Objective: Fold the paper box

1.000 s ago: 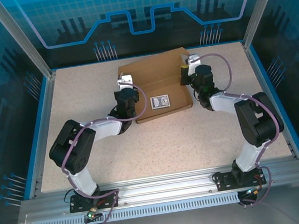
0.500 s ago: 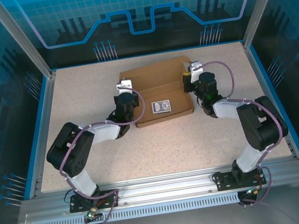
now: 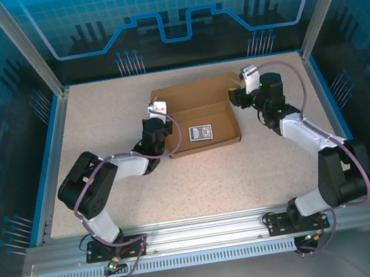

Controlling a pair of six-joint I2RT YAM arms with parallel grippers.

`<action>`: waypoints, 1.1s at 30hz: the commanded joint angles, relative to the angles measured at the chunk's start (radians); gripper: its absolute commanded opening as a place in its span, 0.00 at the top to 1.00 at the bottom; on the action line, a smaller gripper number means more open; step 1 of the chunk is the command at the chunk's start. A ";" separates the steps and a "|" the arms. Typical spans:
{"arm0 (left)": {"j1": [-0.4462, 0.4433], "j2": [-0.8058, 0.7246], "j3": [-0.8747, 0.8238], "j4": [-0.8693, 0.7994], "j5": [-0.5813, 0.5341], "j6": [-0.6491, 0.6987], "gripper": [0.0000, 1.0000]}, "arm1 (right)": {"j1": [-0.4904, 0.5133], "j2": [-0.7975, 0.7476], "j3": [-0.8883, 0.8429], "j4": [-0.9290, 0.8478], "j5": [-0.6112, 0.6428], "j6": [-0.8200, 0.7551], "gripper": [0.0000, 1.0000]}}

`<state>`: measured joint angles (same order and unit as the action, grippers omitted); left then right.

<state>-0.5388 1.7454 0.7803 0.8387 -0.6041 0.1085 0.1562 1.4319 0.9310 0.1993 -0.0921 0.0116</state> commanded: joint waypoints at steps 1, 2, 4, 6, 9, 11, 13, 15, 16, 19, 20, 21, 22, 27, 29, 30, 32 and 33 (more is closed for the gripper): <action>-0.005 -0.017 -0.022 0.026 0.014 0.031 1.00 | -0.037 -0.010 0.057 -0.195 -0.075 -0.080 0.39; -0.006 -0.019 -0.023 0.028 0.014 0.031 1.00 | -0.050 0.001 0.077 -0.221 -0.097 -0.090 0.38; -0.006 -0.021 -0.024 0.028 0.015 0.030 1.00 | -0.081 0.035 0.132 -0.285 -0.166 -0.117 0.35; -0.005 -0.023 -0.023 0.029 0.015 0.031 1.00 | -0.096 0.080 0.203 -0.357 -0.207 -0.154 0.32; -0.003 -0.023 -0.020 0.028 0.018 0.029 1.00 | -0.104 0.161 0.316 -0.458 -0.241 -0.216 0.31; -0.004 -0.021 -0.019 0.027 0.021 0.027 1.00 | -0.103 0.205 0.372 -0.501 -0.260 -0.250 0.31; -0.004 -0.023 -0.018 0.026 0.021 0.029 1.00 | -0.104 0.245 0.418 -0.526 -0.263 -0.273 0.33; -0.004 -0.024 -0.017 0.024 0.021 0.031 1.00 | -0.102 0.274 0.456 -0.556 -0.274 -0.295 0.39; -0.004 -0.026 -0.018 0.025 0.021 0.031 1.00 | -0.102 0.284 0.472 -0.571 -0.280 -0.304 0.45; -0.004 -0.029 -0.016 0.020 0.021 0.026 1.00 | -0.097 0.291 0.473 -0.570 -0.274 -0.315 0.61; -0.004 -0.029 -0.016 0.019 0.021 0.026 1.00 | -0.096 0.291 0.468 -0.567 -0.272 -0.314 0.64; -0.003 -0.030 -0.016 0.016 0.022 0.025 1.00 | -0.097 0.291 0.466 -0.563 -0.274 -0.316 0.67; -0.004 -0.031 -0.016 0.015 0.021 0.023 1.00 | -0.096 0.293 0.466 -0.562 -0.279 -0.319 0.70; -0.004 -0.042 -0.018 0.005 0.024 0.018 1.00 | -0.087 0.307 0.469 -0.572 -0.265 -0.330 0.85; -0.003 -0.048 -0.016 -0.004 0.027 0.015 1.00 | -0.083 0.299 0.458 -0.562 -0.263 -0.330 0.90; -0.004 -0.053 -0.016 -0.011 0.027 0.012 1.00 | -0.083 0.293 0.452 -0.557 -0.259 -0.329 0.92; -0.003 -0.062 -0.015 -0.029 0.030 0.001 1.00 | -0.079 0.277 0.437 -0.542 -0.244 -0.332 0.95; -0.004 -0.070 -0.013 -0.044 0.034 -0.005 0.98 | -0.079 0.268 0.429 -0.533 -0.237 -0.331 0.96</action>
<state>-0.5396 1.7199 0.7712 0.8154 -0.5854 0.1093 0.0654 1.7226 1.3735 -0.3378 -0.3374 -0.3149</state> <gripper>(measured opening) 0.053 0.047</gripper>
